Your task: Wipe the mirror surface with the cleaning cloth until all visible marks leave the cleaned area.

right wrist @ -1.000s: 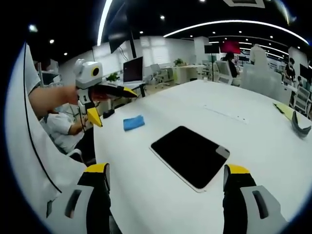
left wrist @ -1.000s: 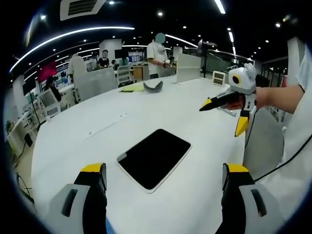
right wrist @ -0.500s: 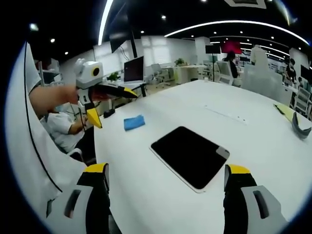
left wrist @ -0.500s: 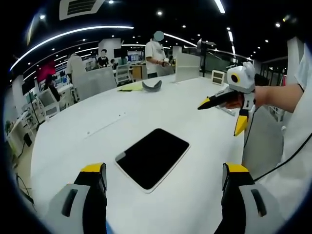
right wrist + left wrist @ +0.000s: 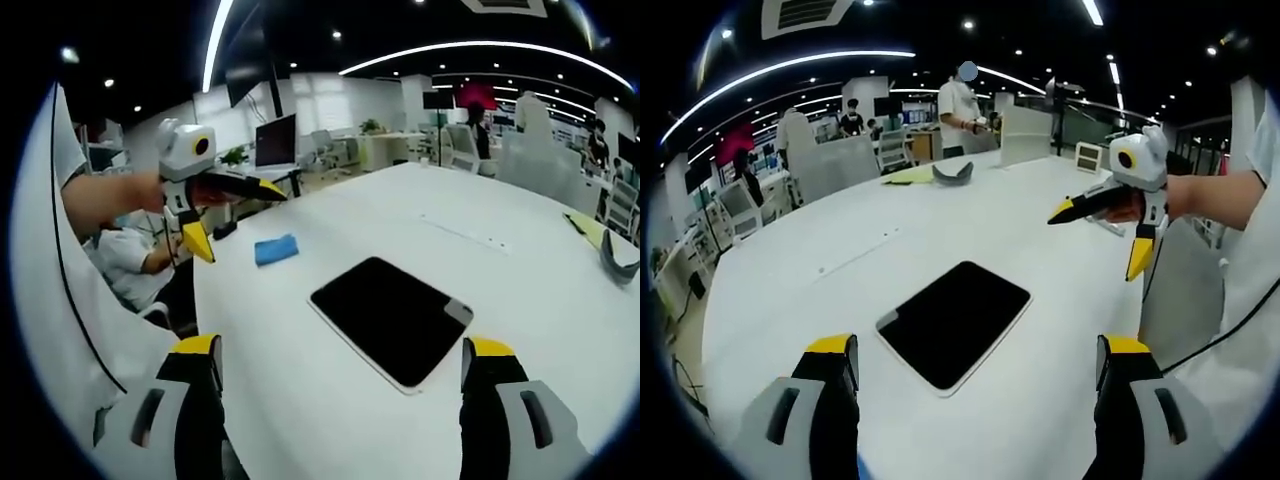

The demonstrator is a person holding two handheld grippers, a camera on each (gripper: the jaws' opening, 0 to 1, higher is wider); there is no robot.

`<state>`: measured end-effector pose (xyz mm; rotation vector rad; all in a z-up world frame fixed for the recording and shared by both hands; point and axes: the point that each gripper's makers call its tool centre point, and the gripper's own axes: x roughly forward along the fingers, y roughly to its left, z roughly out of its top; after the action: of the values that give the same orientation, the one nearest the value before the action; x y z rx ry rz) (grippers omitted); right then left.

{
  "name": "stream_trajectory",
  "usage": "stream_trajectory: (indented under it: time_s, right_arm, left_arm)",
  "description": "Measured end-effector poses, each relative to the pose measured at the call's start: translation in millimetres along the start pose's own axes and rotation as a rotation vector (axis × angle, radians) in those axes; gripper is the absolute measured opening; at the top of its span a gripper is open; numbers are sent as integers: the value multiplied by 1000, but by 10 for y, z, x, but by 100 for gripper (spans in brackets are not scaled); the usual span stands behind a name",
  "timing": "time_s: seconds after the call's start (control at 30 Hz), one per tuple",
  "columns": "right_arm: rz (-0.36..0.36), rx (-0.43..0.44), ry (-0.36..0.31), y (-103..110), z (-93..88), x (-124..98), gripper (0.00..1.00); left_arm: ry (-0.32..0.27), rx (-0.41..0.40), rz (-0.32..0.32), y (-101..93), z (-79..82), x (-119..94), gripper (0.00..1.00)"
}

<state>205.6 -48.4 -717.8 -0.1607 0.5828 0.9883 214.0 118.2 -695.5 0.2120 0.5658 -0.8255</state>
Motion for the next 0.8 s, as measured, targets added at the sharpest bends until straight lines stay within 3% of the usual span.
stream_trajectory:
  time_s: [0.7, 0.8]
  right_arm:
    - [8, 3, -1, 23, -35, 26, 100]
    - [7, 8, 4, 6, -51, 47, 100]
  left_arm:
    - [33, -45, 51, 249, -266, -15, 100]
    - [44, -35, 82, 358, -317, -33, 100]
